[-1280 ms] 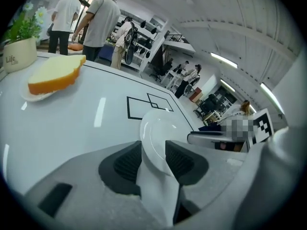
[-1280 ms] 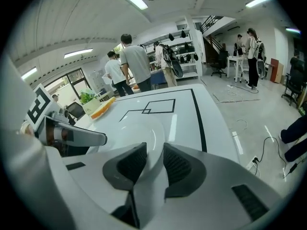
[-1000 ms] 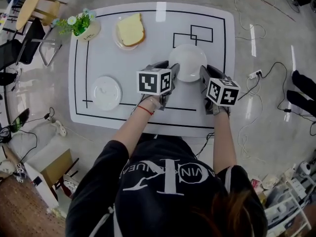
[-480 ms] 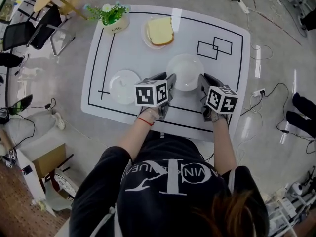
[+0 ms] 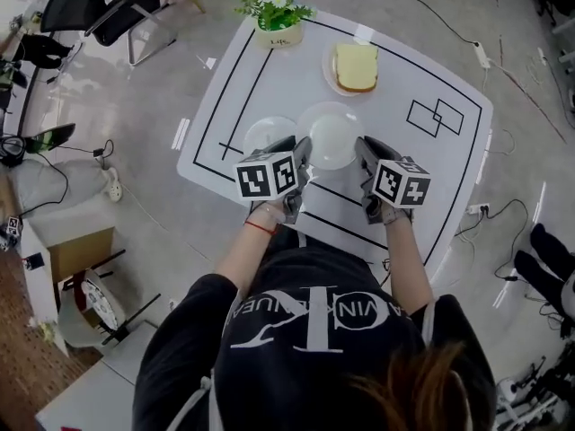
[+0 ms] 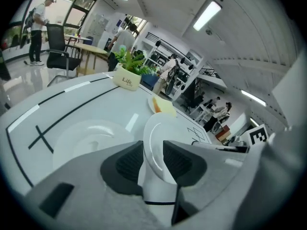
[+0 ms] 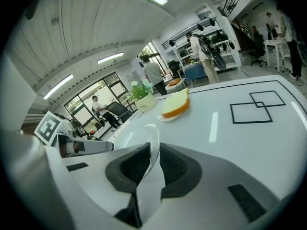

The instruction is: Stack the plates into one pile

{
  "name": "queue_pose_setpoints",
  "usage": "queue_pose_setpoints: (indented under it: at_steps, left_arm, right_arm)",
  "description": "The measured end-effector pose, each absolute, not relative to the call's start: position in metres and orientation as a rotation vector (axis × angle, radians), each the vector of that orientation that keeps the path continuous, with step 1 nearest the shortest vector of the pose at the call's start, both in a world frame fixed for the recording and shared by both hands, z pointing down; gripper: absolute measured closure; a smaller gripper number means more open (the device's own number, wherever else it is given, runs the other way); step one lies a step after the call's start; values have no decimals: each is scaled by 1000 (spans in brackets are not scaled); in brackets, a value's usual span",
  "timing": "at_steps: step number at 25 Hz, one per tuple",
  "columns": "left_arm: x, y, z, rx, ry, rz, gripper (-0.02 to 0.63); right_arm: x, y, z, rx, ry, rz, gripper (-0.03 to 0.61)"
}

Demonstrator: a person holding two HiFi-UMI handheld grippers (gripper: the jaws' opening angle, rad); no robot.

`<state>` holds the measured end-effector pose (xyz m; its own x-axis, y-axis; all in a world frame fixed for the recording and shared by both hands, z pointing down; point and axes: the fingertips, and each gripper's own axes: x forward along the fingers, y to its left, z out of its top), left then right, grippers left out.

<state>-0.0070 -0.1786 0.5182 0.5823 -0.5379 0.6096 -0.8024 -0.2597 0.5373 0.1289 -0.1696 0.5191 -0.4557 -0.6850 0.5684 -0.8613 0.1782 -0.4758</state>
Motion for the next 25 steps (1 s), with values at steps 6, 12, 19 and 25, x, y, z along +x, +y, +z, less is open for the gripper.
queue_pose_setpoints:
  at_steps: [6, 12, 19, 25]
  left_arm:
    - [-66, -179, 516, 1856, -1186, 338, 477]
    - [-107, -170, 532, 1771, -1246, 355, 469]
    - [-136, -160, 541, 1715, -1267, 408, 454]
    - [-146, -152, 550, 1708, -1249, 480, 437]
  right_arm:
    - [69, -183, 520, 1314, -2269, 1127, 518]
    - [26, -184, 534, 1185, -2279, 1132, 518]
    - [-5, -179, 541, 1092, -2263, 1086, 518]
    - [-20, -176, 547, 1045, -2240, 1022, 518]
